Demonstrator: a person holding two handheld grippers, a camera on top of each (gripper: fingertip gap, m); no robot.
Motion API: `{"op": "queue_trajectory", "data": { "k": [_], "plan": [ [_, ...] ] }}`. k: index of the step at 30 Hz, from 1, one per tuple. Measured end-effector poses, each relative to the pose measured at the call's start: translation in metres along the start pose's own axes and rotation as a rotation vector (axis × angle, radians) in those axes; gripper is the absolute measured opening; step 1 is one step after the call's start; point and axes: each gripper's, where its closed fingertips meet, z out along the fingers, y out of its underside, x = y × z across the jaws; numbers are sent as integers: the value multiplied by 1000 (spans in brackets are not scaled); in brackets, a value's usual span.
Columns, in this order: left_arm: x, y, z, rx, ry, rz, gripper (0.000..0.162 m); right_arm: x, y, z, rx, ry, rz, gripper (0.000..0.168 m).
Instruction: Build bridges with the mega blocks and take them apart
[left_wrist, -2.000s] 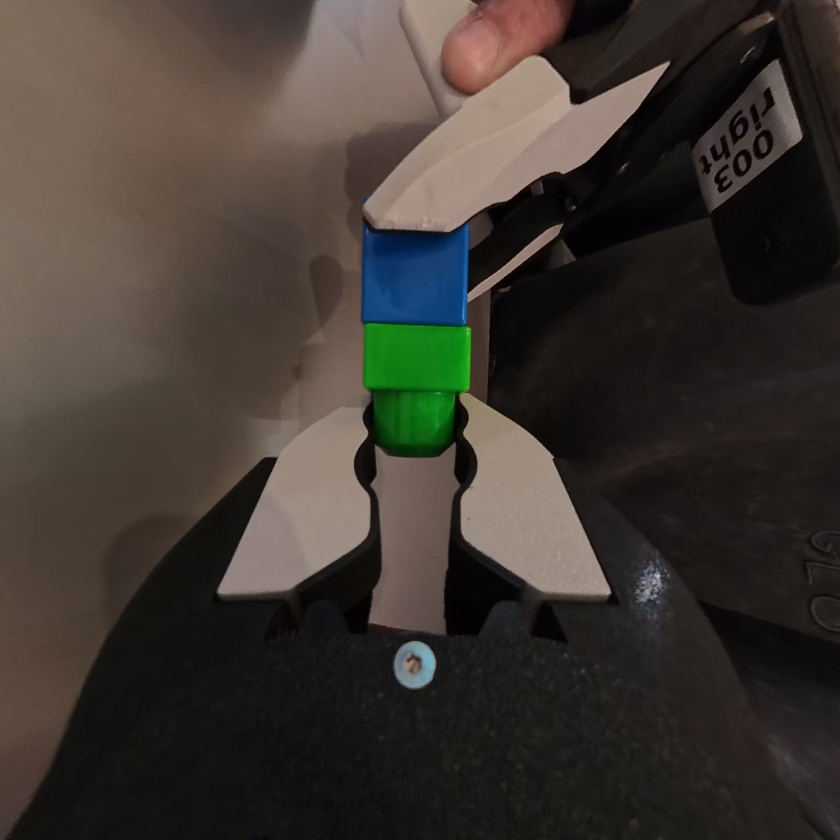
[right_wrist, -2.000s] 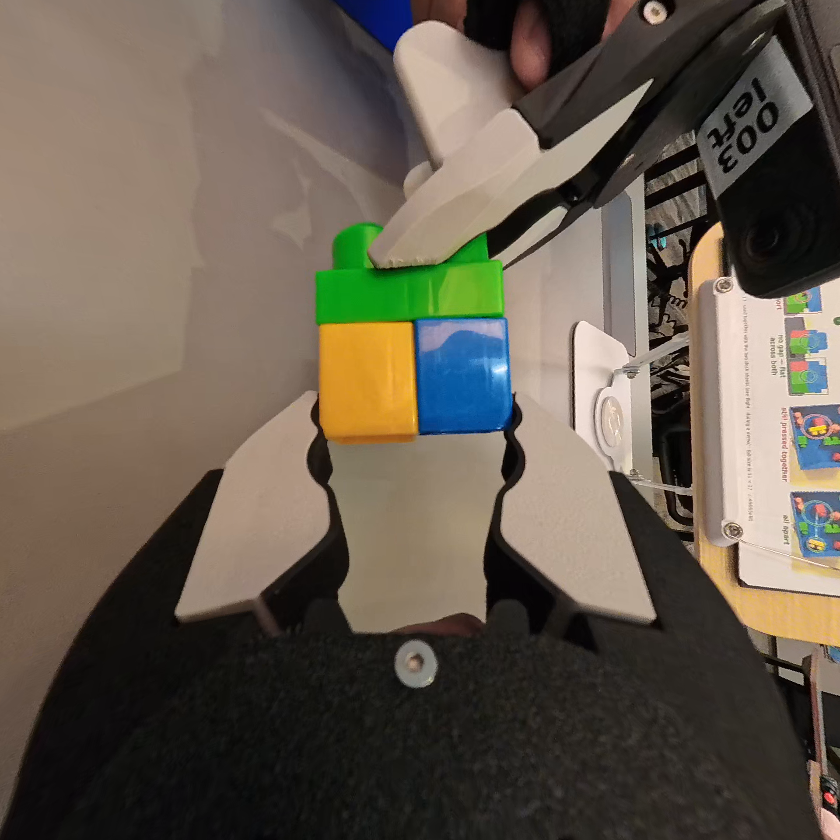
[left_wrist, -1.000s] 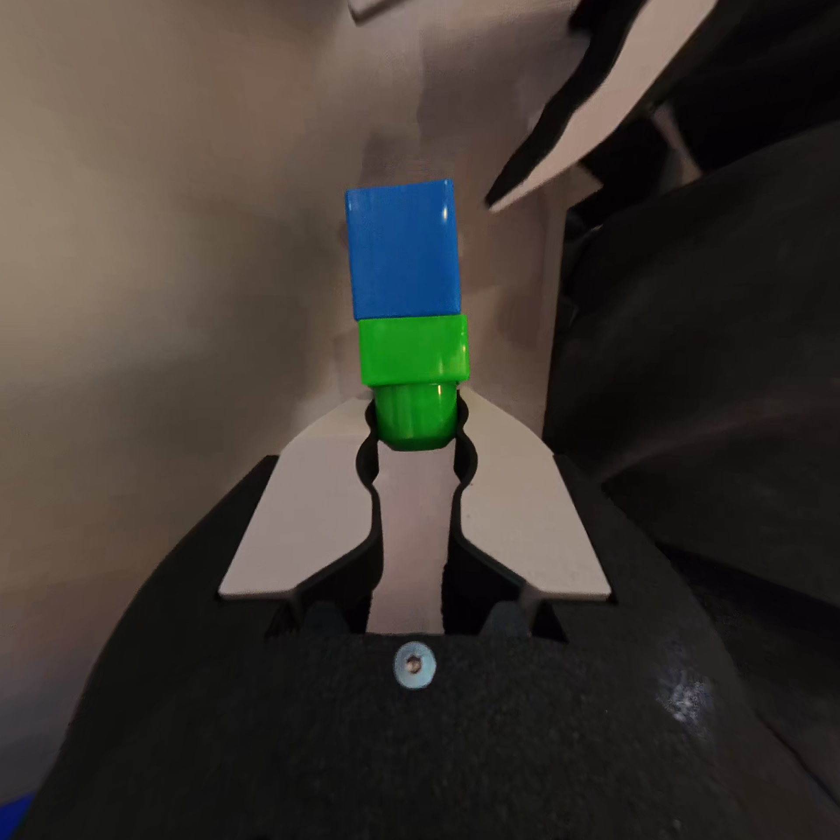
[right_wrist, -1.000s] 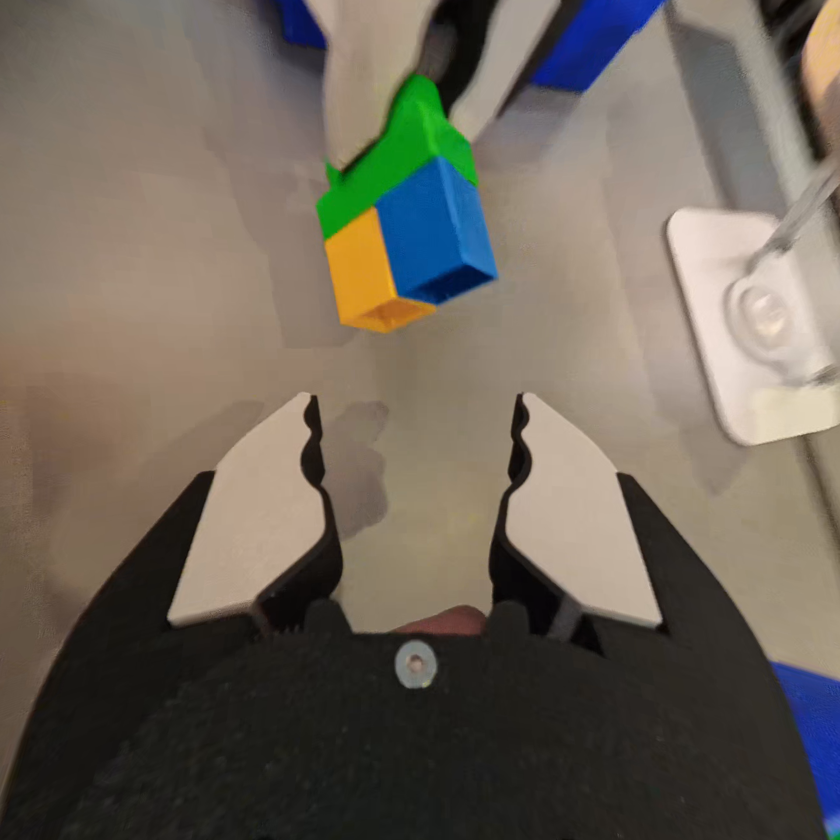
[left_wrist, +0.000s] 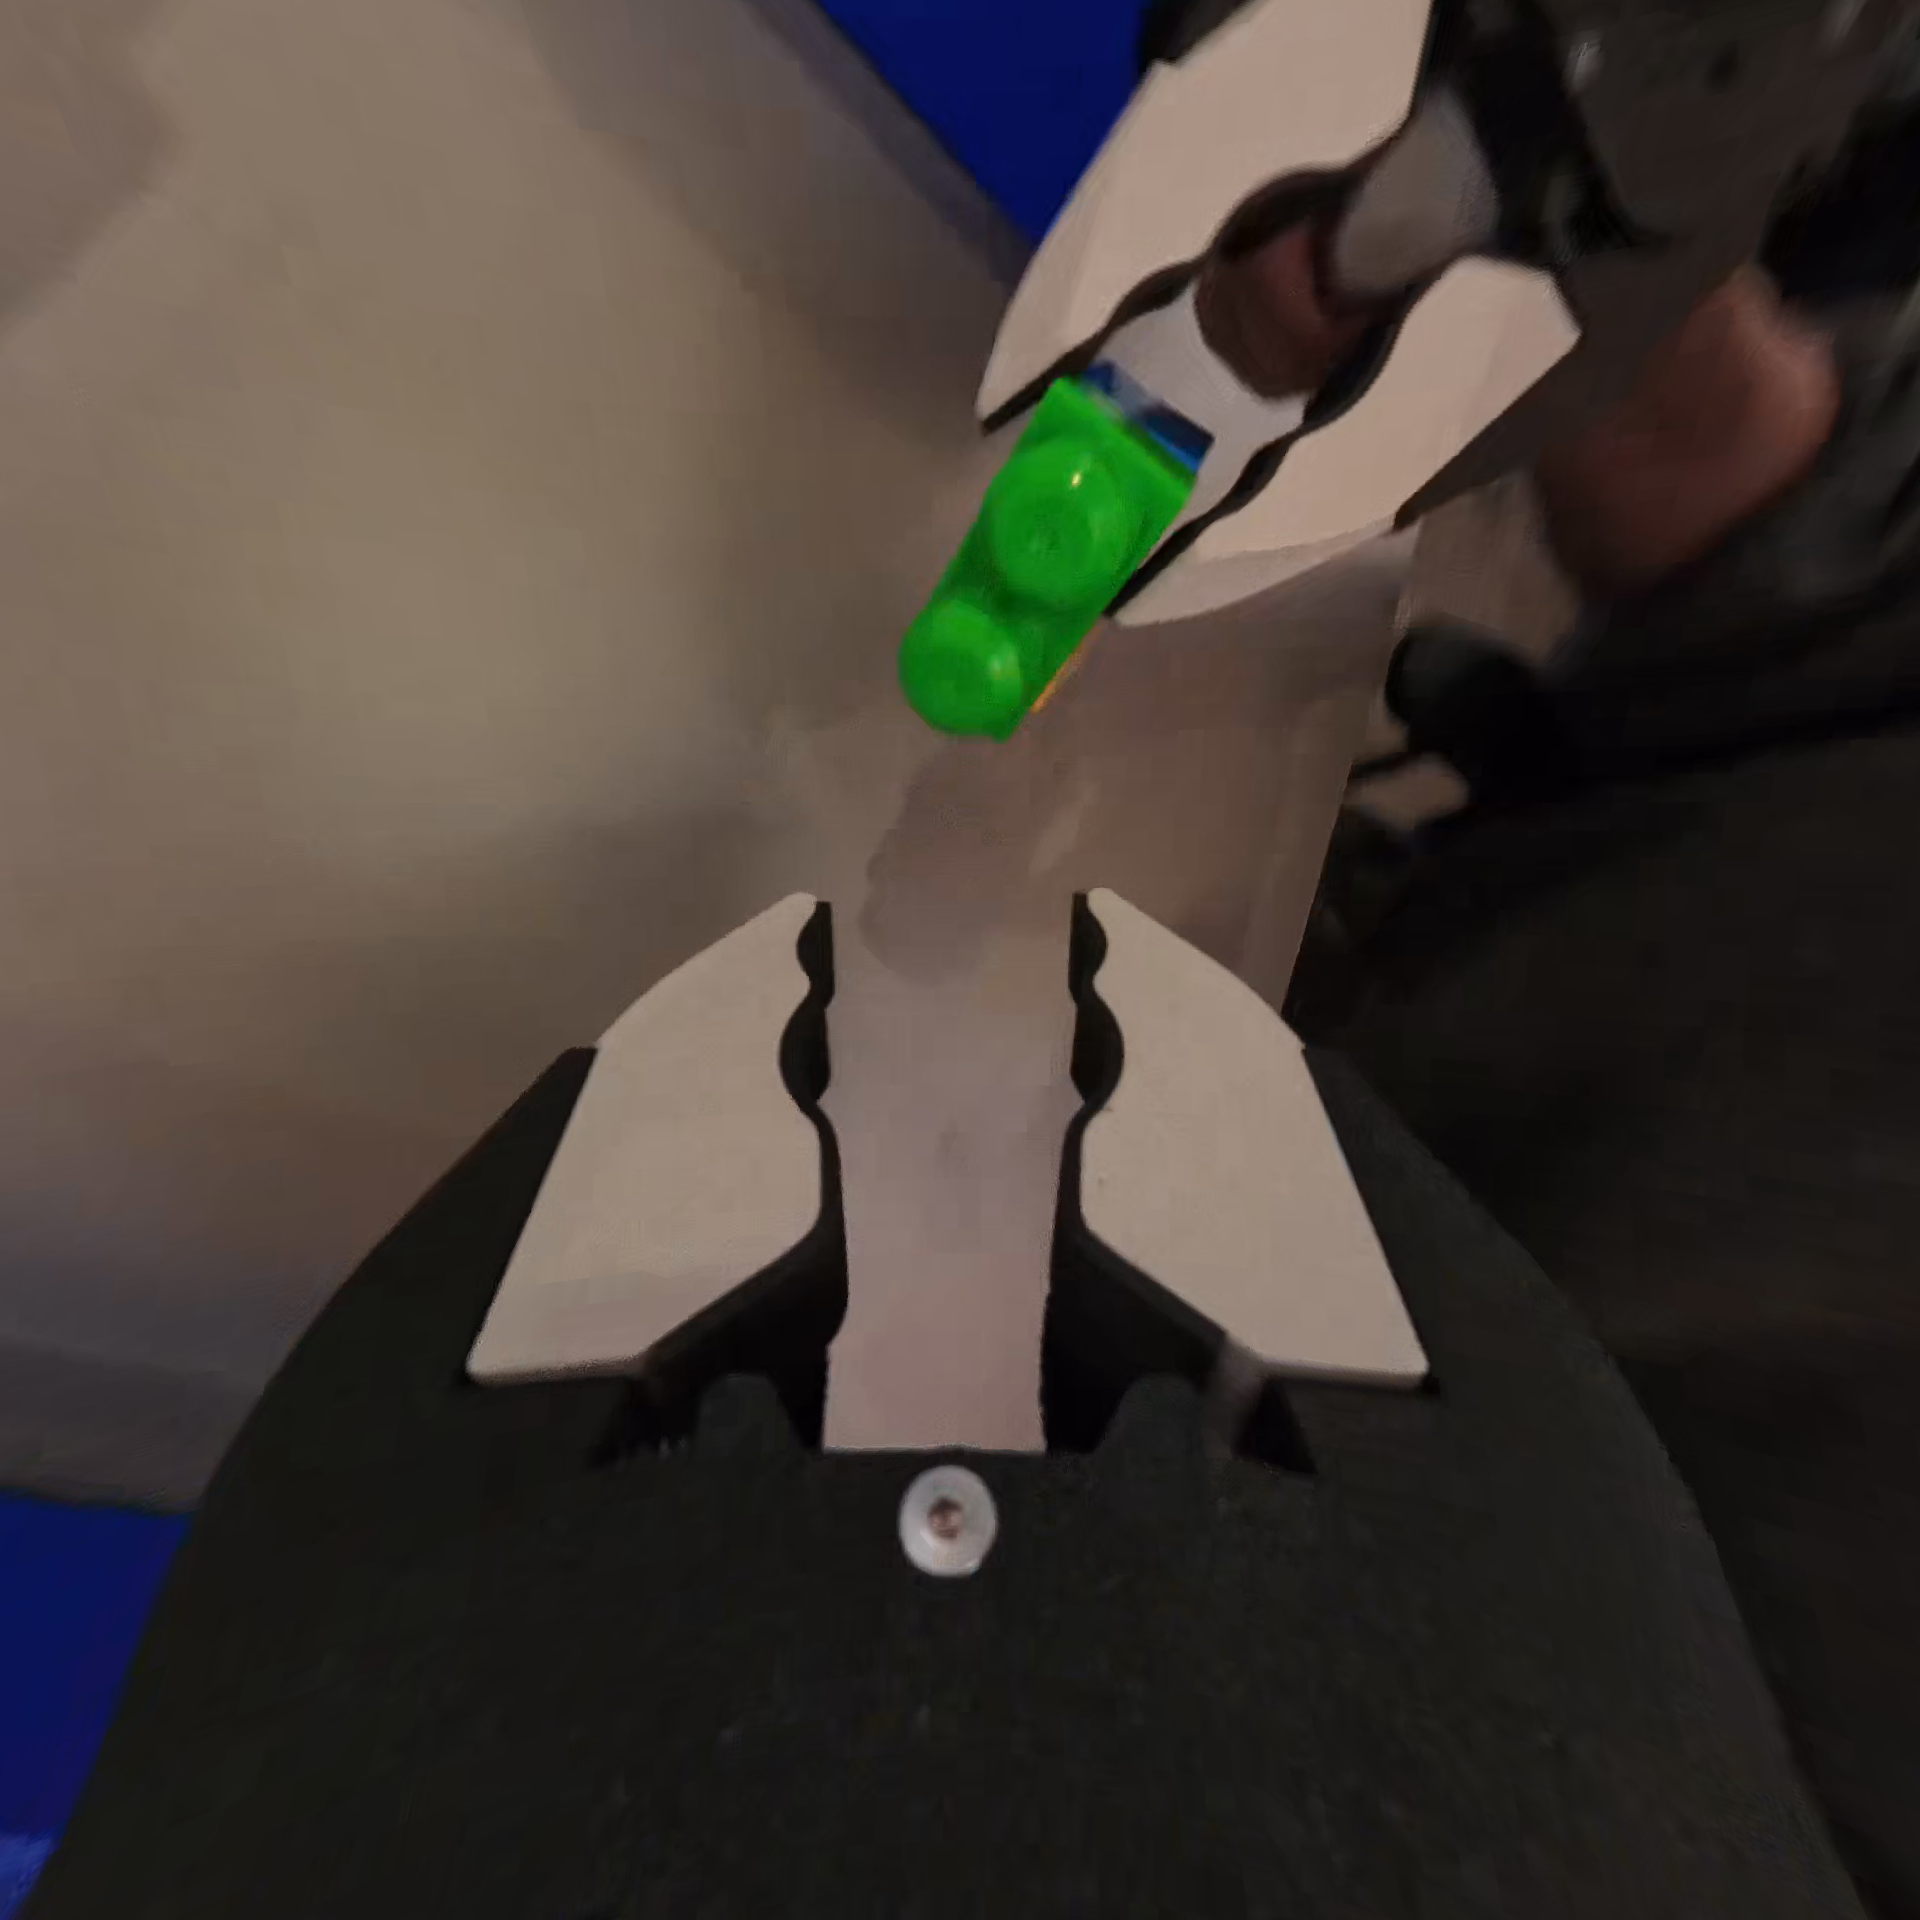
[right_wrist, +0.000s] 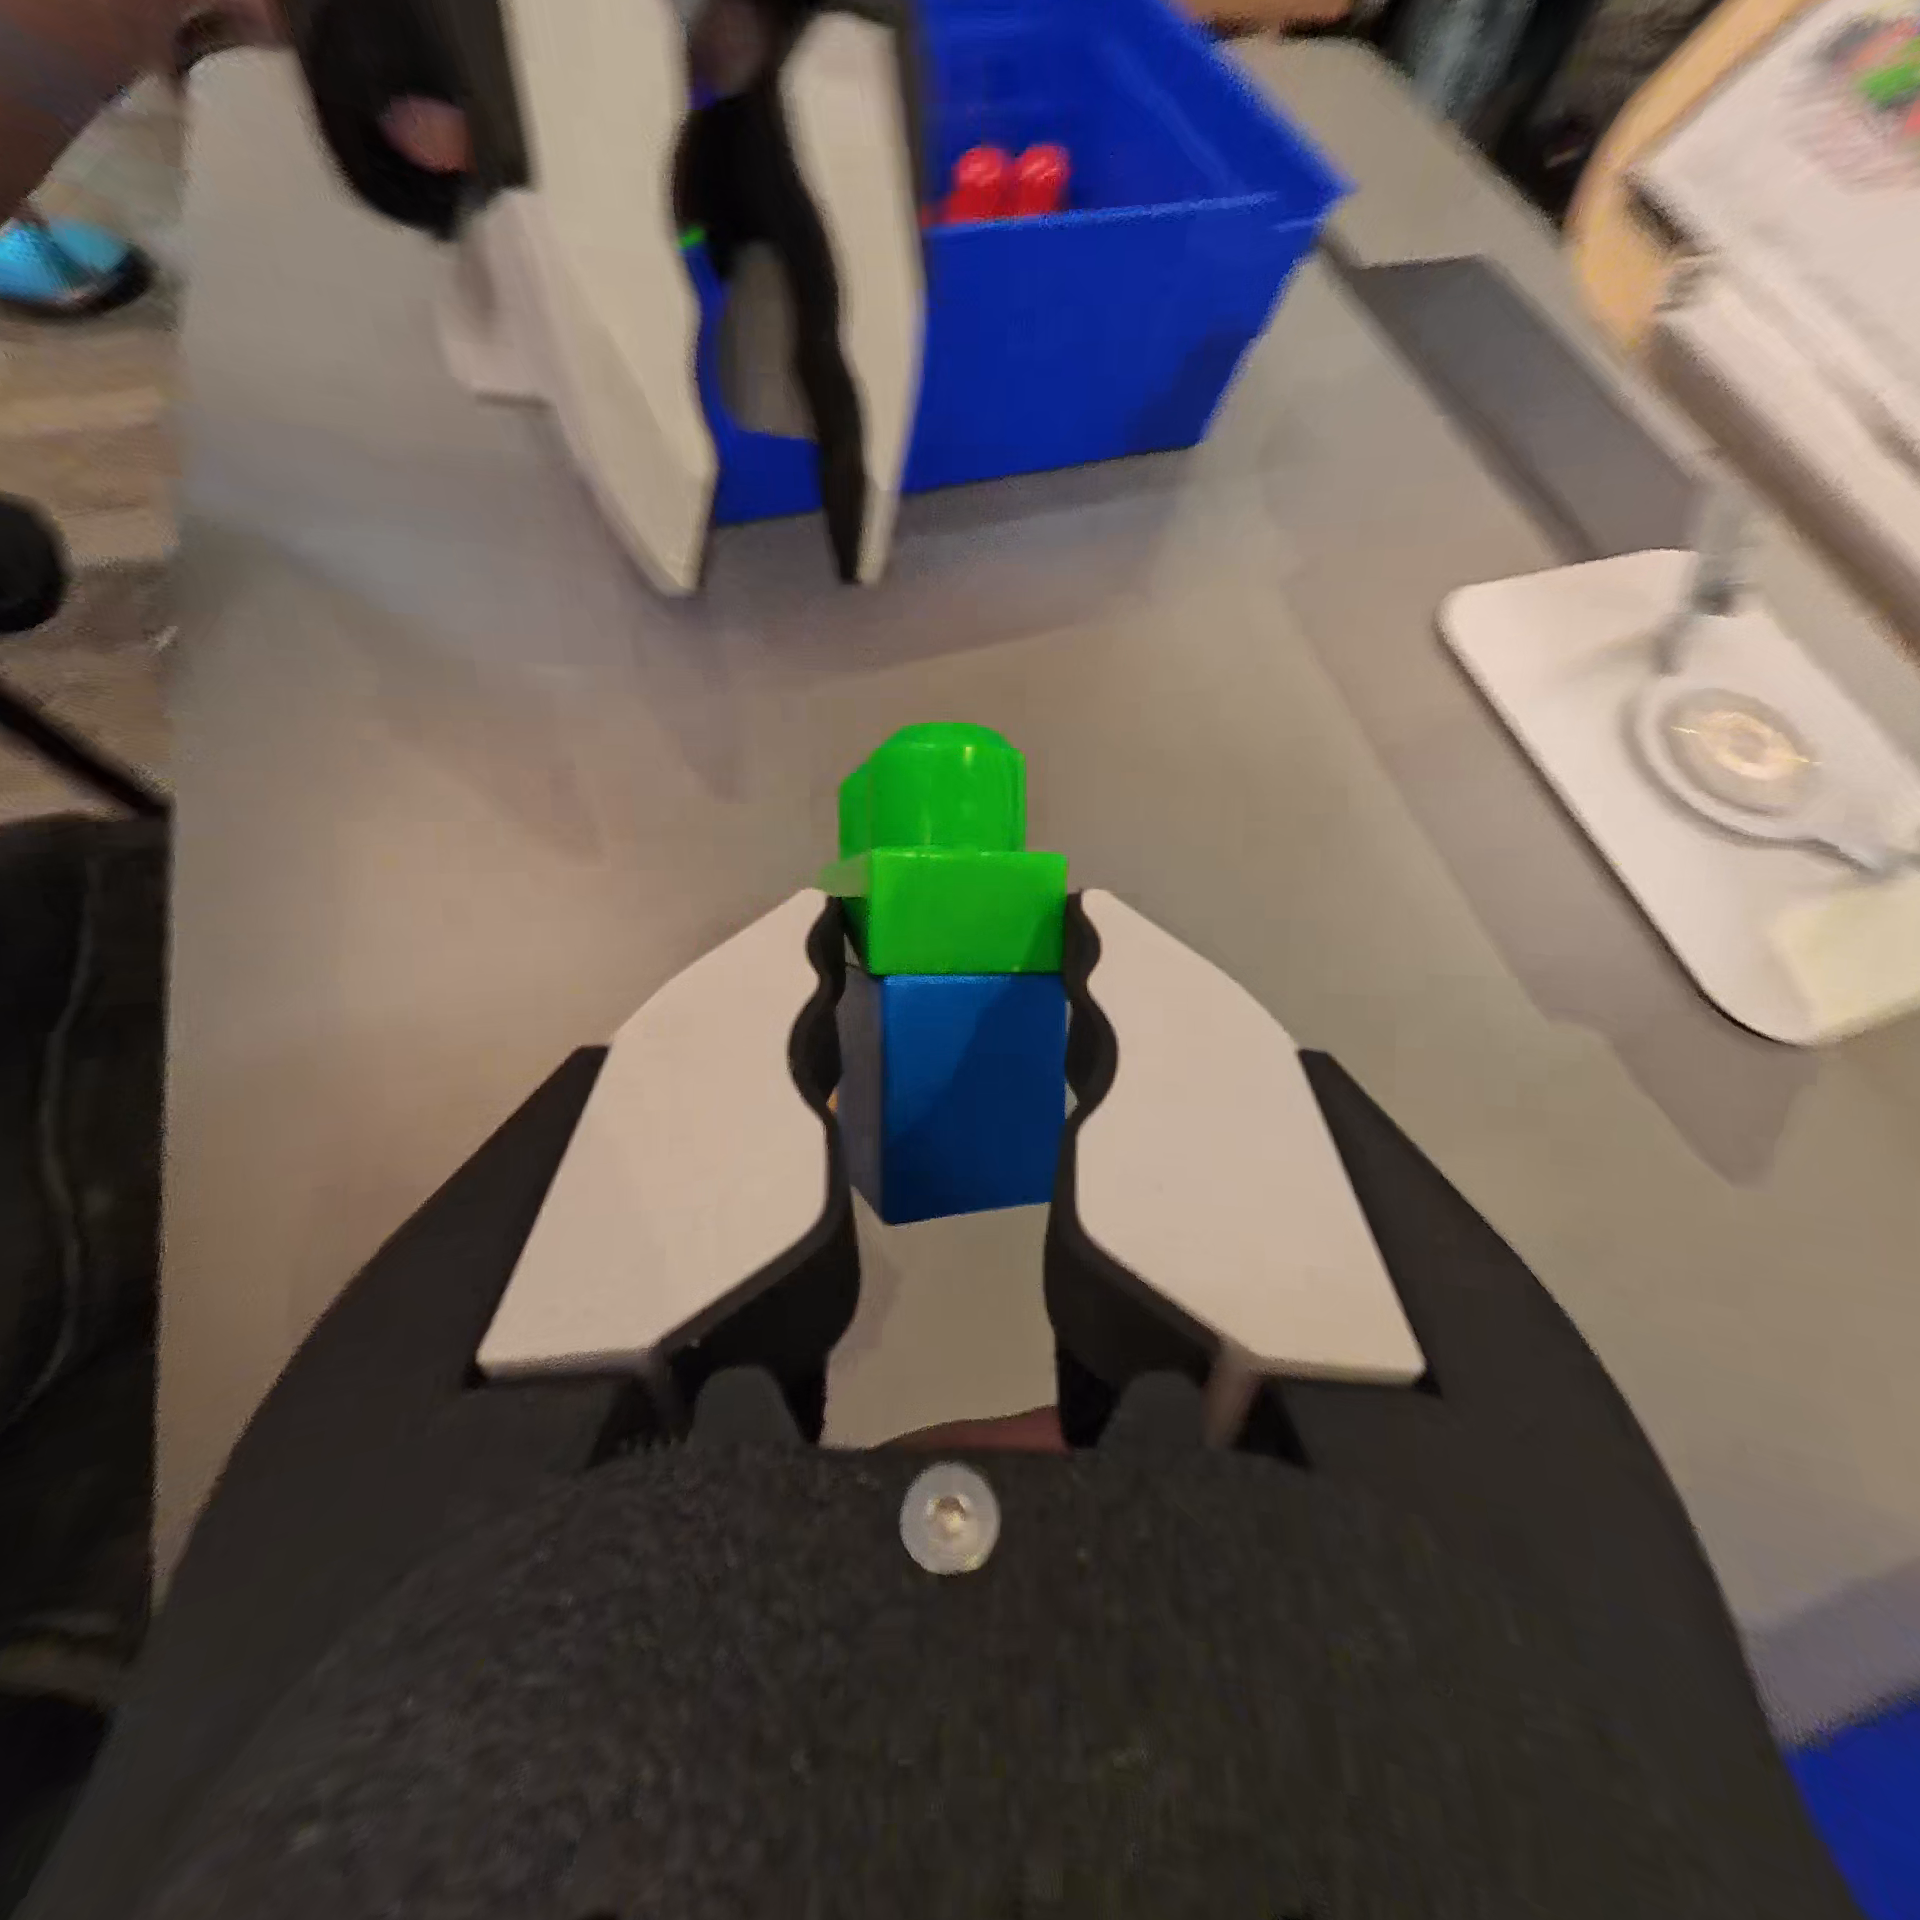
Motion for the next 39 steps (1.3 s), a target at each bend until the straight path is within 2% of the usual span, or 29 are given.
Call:
{"op": "queue_trajectory", "data": {
  "k": [1, 4, 8, 12, 15, 19, 24, 29, 38, 39],
  "plan": [
    [2, -2, -4, 93, -10, -44, 48, 6, 1, -10, 30, 58, 13, 40],
    [12, 0, -12, 330, -48, -73, 50, 25, -3, -56, 138, 233, 61, 40],
    [36, 6, -13, 540, -61, -33, 56, 80, 7, -144, 218, 566, 154, 39],
    [63, 5, -10, 647, -39, 22, 56, 148, 74, -194, 14, 823, 284, 39],
    [76, 3, -3, 682, -17, 41, 54, 181, 124, -184, -133, 822, 341, 39],
    [93, 11, 14, 616, 67, 51, 55, 208, 159, -155, -190, 741, 380, 39],
    [98, 12, 17, 600, 14, 132, 54, 224, 150, -133, -105, 674, 289, 38],
    [104, 10, 18, 592, 10, 168, 54, 225, 167, -123, -177, 604, 207, 37],
    [105, 12, 30, 551, 60, 137, 54, 223, 192, -129, -412, 587, 345, 38],
    [105, 12, 30, 546, 59, 140, 54, 220, 191, -128, -424, 550, 381, 42]
  ]
}}
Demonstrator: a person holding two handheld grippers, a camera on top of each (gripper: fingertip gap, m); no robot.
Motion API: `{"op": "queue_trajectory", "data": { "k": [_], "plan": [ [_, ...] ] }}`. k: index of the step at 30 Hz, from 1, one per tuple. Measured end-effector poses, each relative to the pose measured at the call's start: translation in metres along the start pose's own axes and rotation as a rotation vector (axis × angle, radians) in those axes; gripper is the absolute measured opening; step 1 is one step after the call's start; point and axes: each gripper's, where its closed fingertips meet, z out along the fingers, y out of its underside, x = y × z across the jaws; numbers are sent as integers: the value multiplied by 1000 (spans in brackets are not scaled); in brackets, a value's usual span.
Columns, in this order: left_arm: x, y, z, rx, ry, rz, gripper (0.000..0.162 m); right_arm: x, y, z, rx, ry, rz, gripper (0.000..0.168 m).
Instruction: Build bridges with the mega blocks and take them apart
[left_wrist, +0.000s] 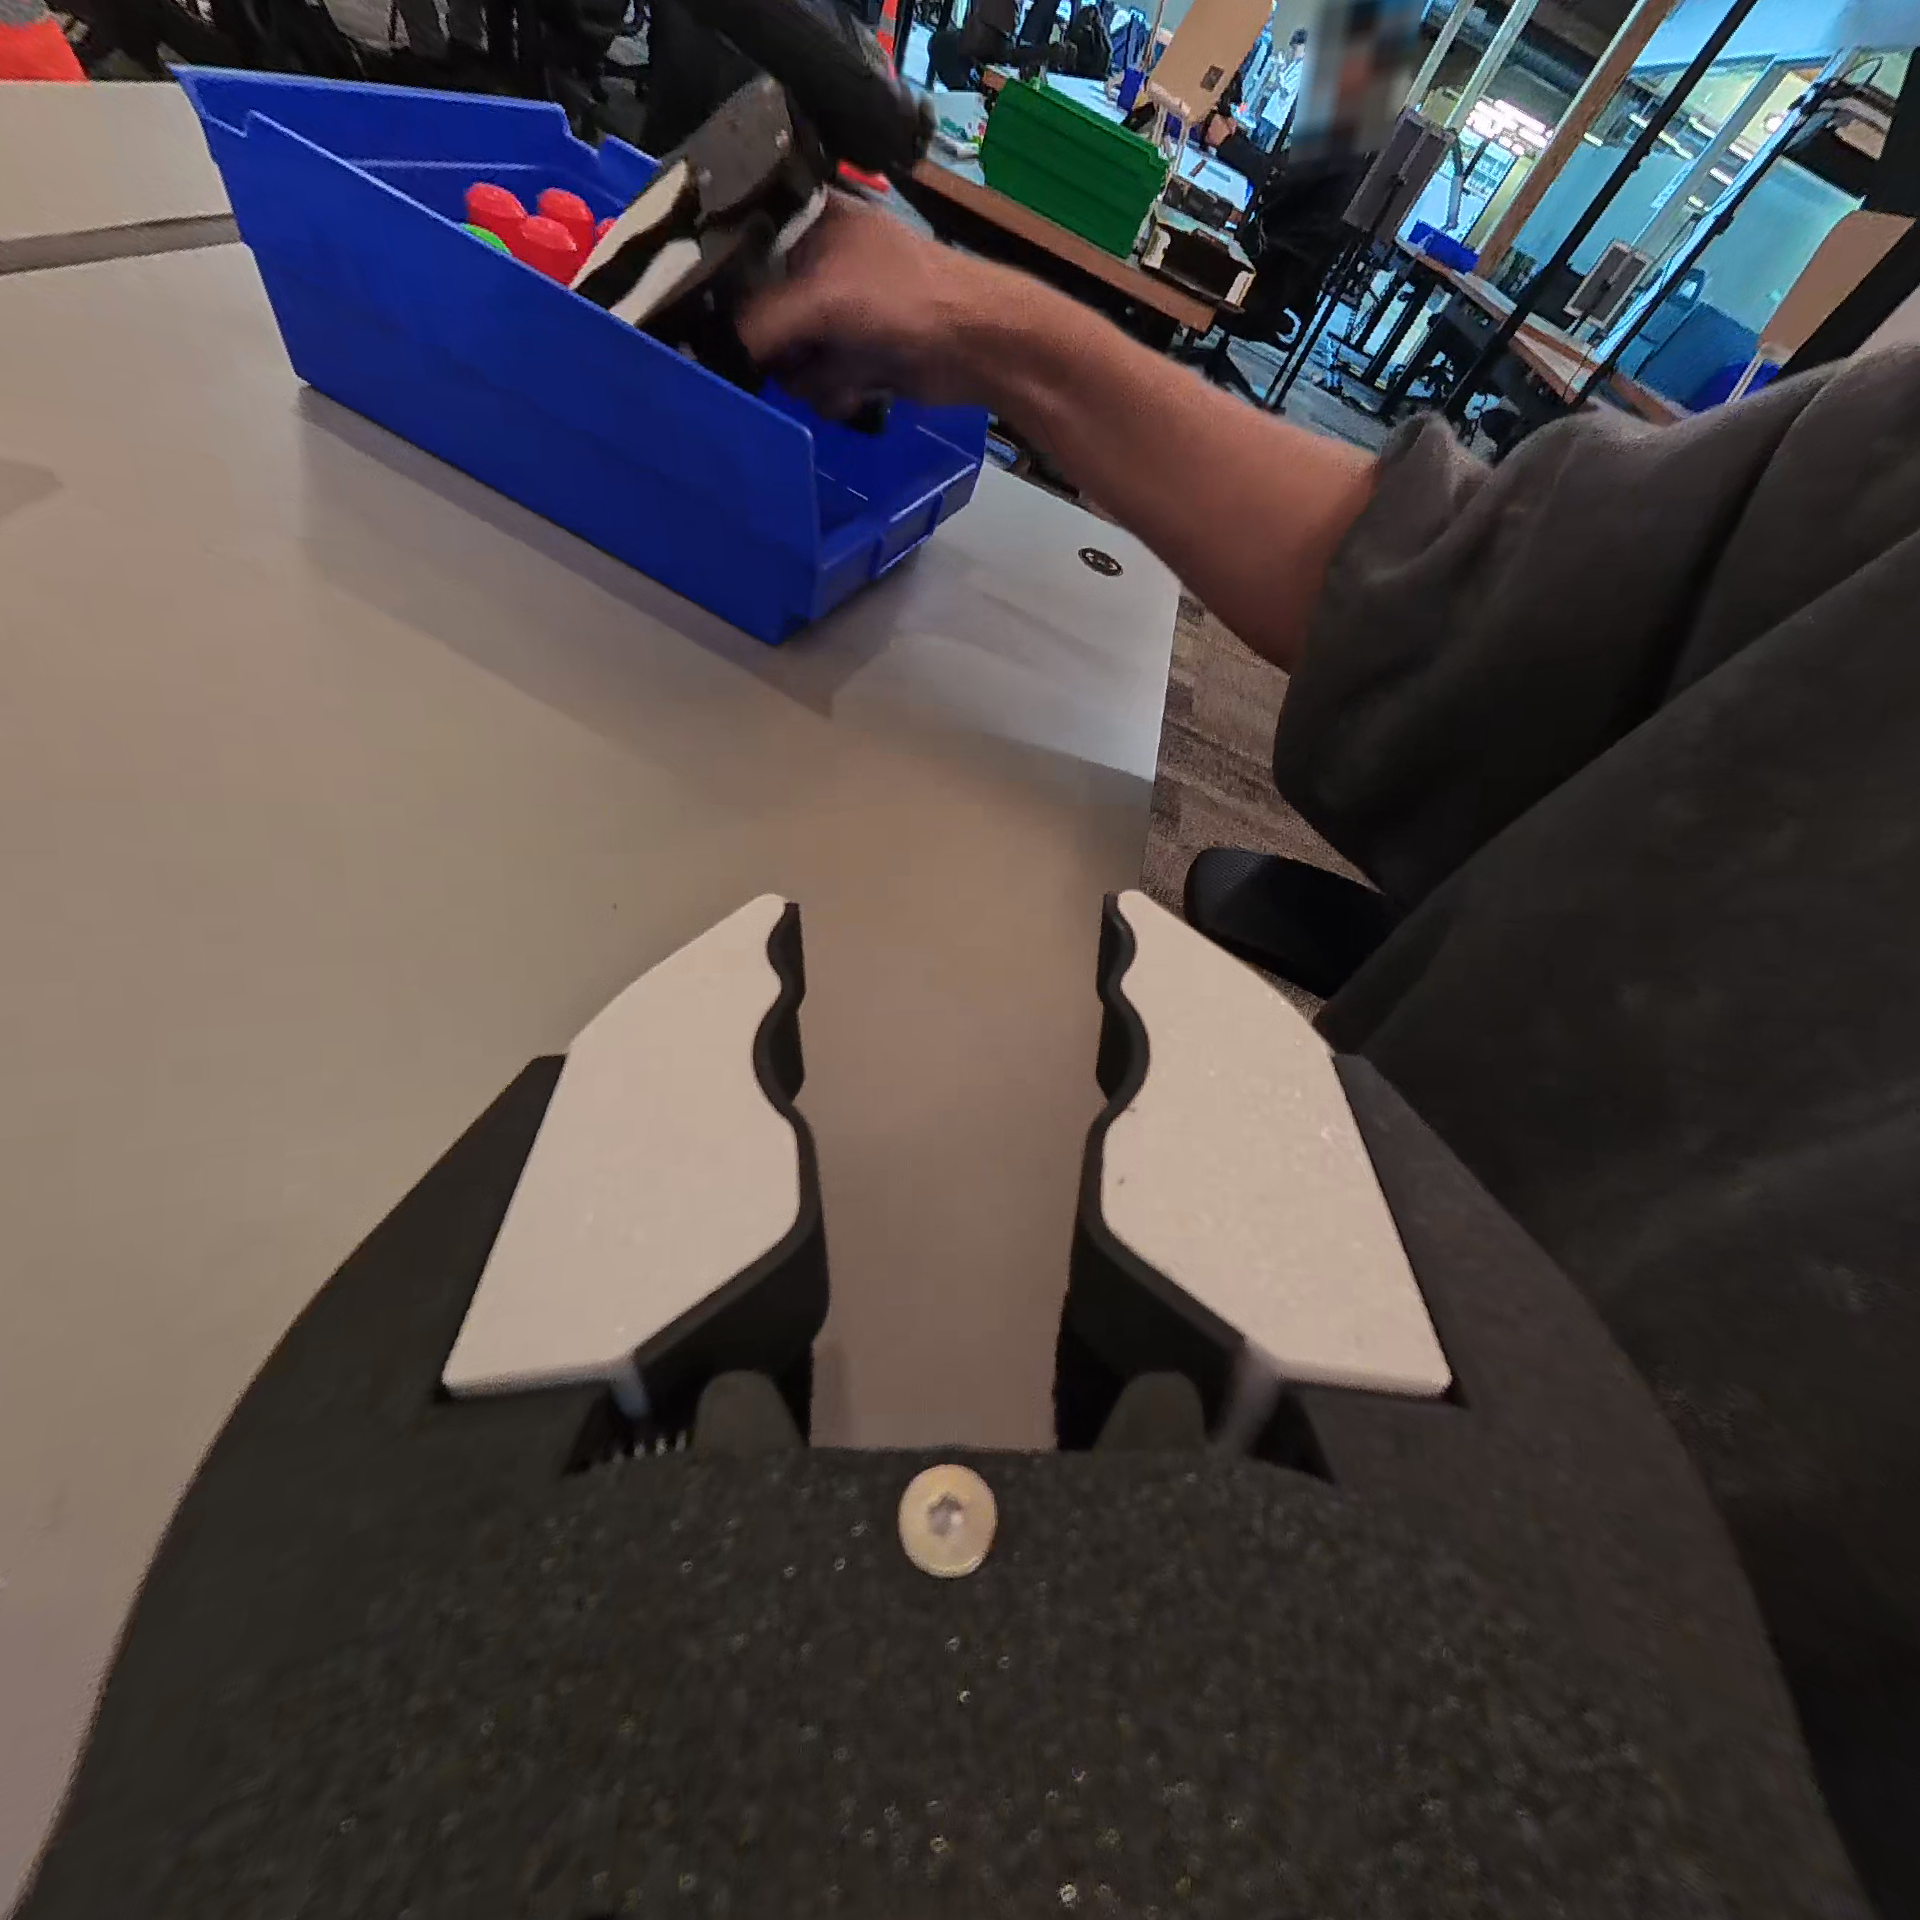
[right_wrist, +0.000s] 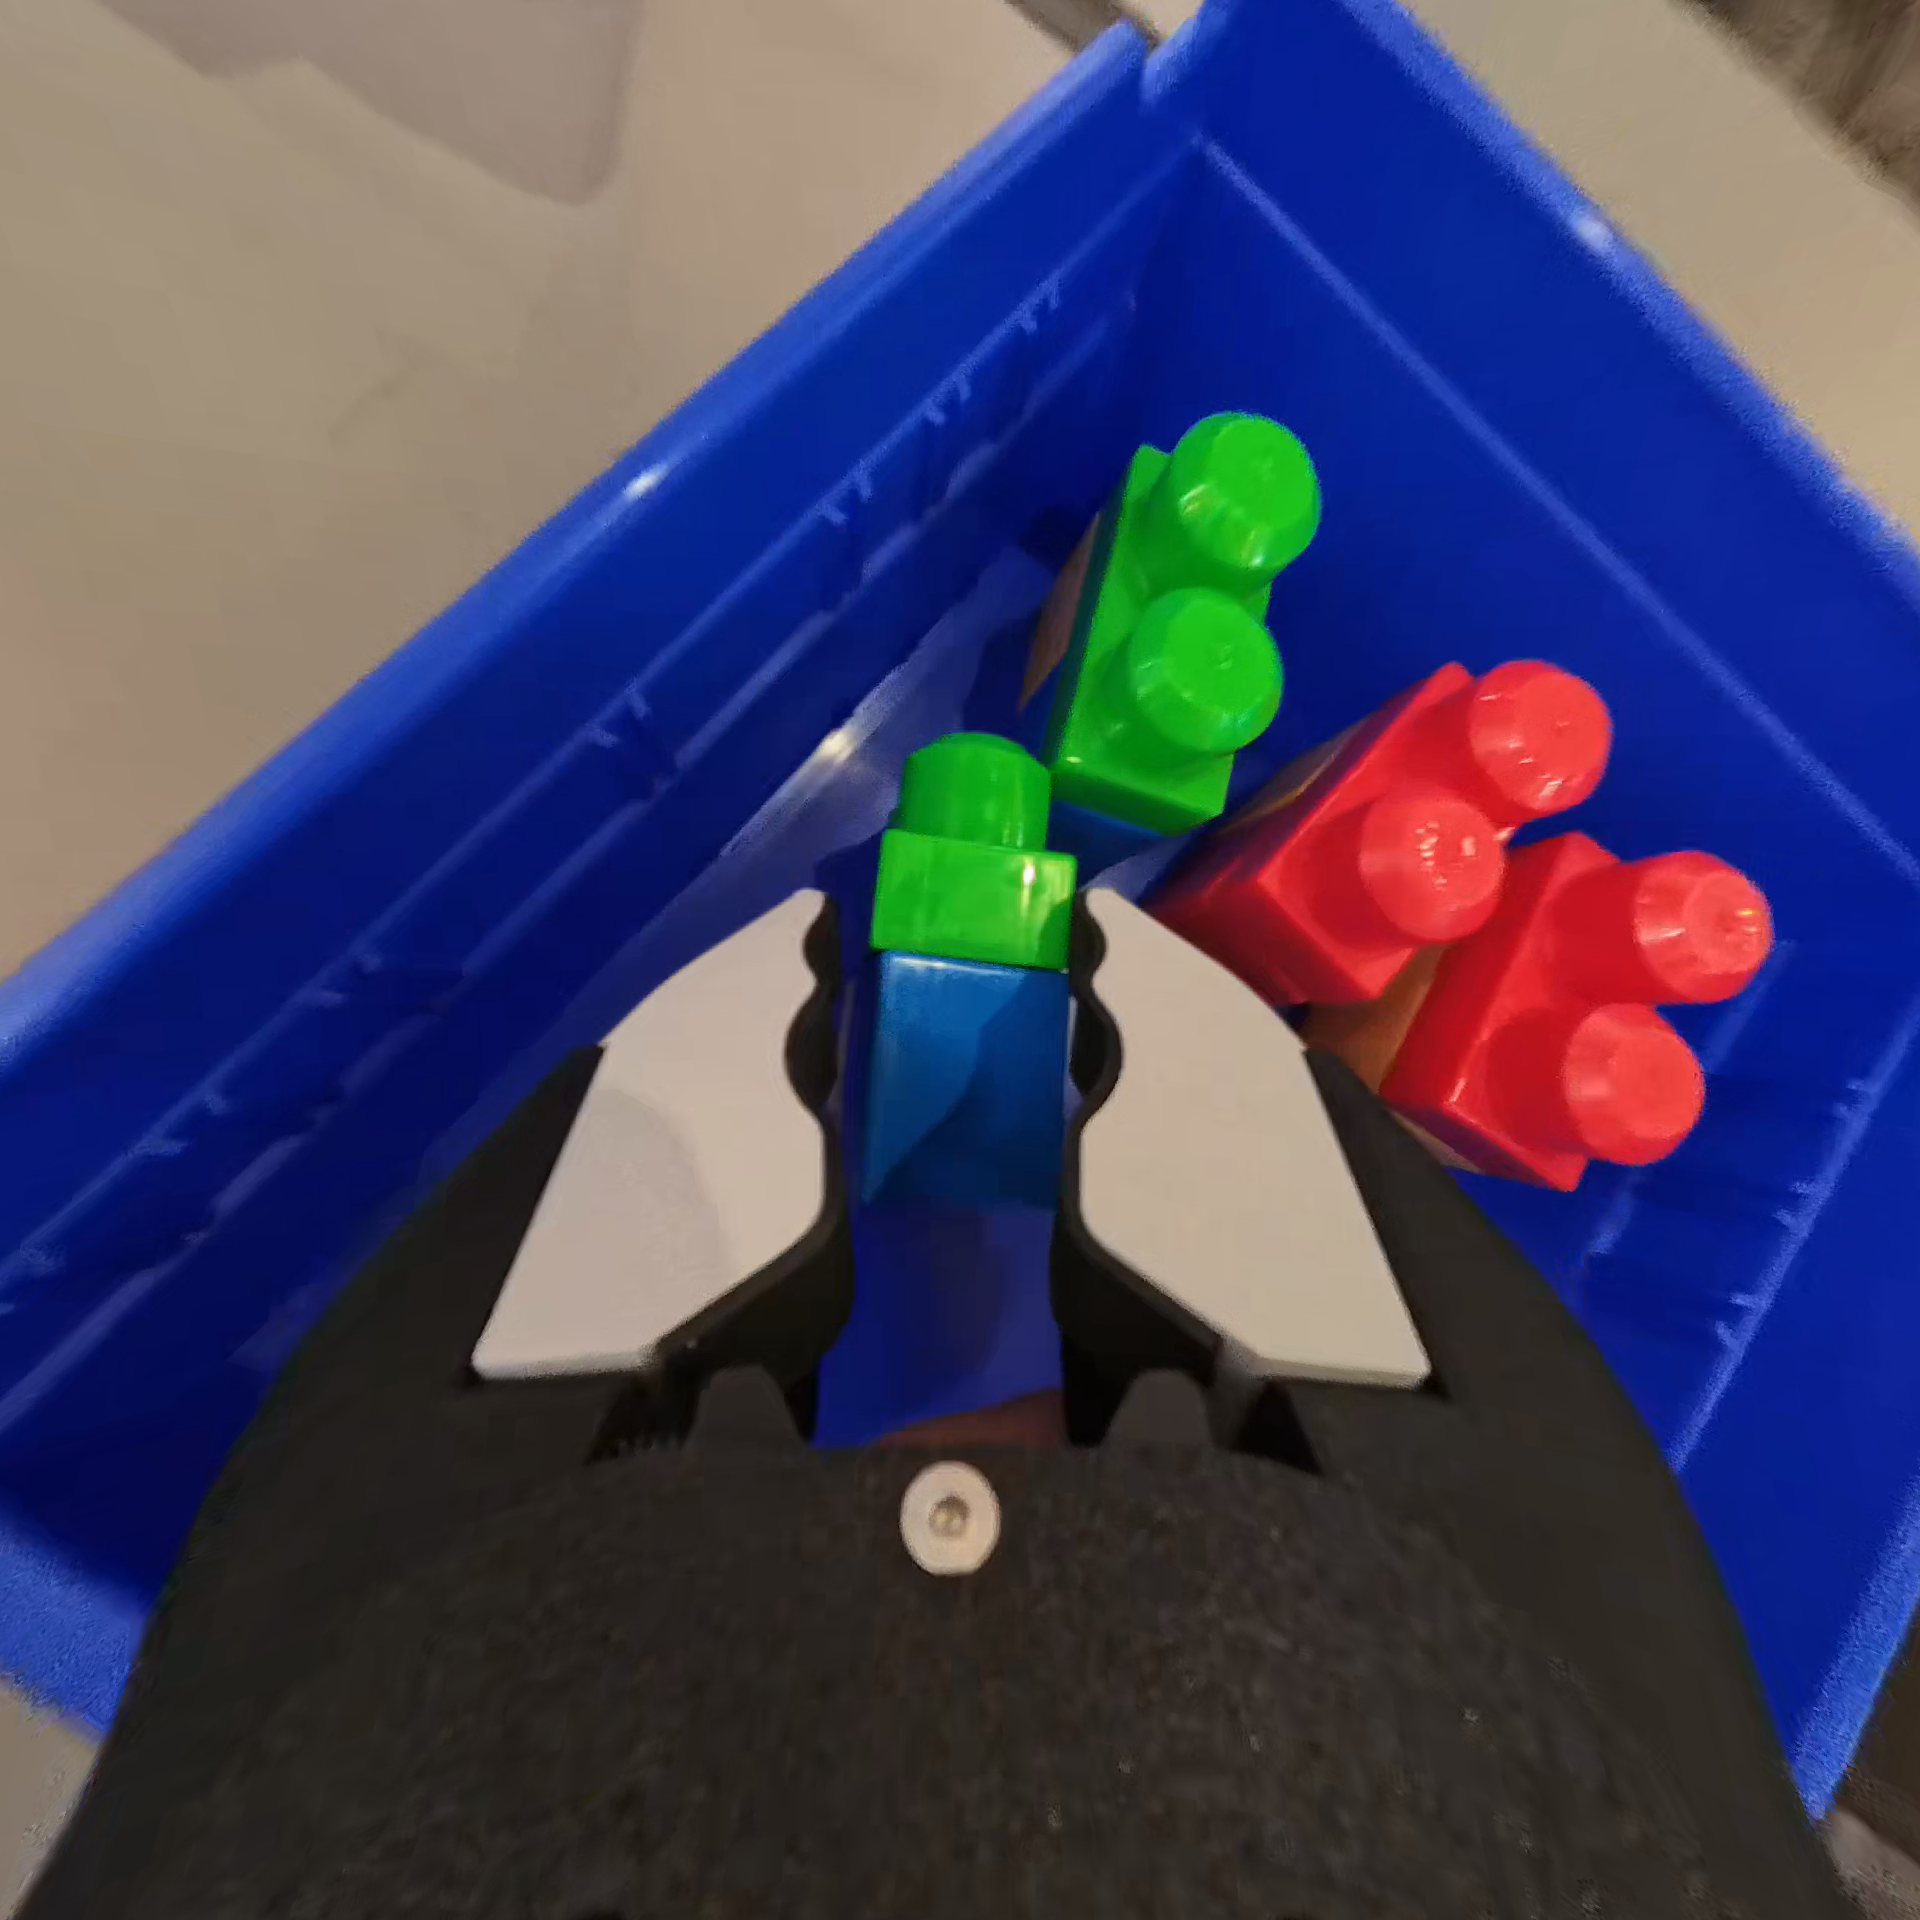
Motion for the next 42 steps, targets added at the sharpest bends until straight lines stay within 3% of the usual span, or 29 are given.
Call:
{"op": "queue_trajectory", "data": {
  "k": [4, 9, 15, 17, 21, 26, 32, 36, 42],
  "plan": [
    [4, 4, 1, -26, 7, 10, 54, 5, 2, -11, -204, -38, 101, 55],
    [10, 8, 6, -47, 25, 13, 54, 9, -7, -15, -426, -60, 260, 57],
    [21, 12, 10, -78, 43, 42, 55, 3, -2, 4, -572, -55, 244, 51],
    [23, 15, 10, -94, 37, 59, 55, 5, 0, 8, -589, -19, 203, 37],
    [24, 21, 10, -124, 21, 89, 55, 8, -19, -1, -460, 4, 132, 36],
    [26, 24, 11, -121, 42, 63, 55, 0, -49, -18, -55, -80, 65, 36],
    [25, 26, 13, -125, 45, 57, 55, 7, -28, -8, 203, -60, 96, 36],
    [27, 29, 16, -133, 46, 57, 55, 18, -20, -12, 225, 70, 78, 36],
    [29, 35, 18, -139, 50, 48, 55, 11, 9, -25, 99, 71, 208, 36]
  ]
}}
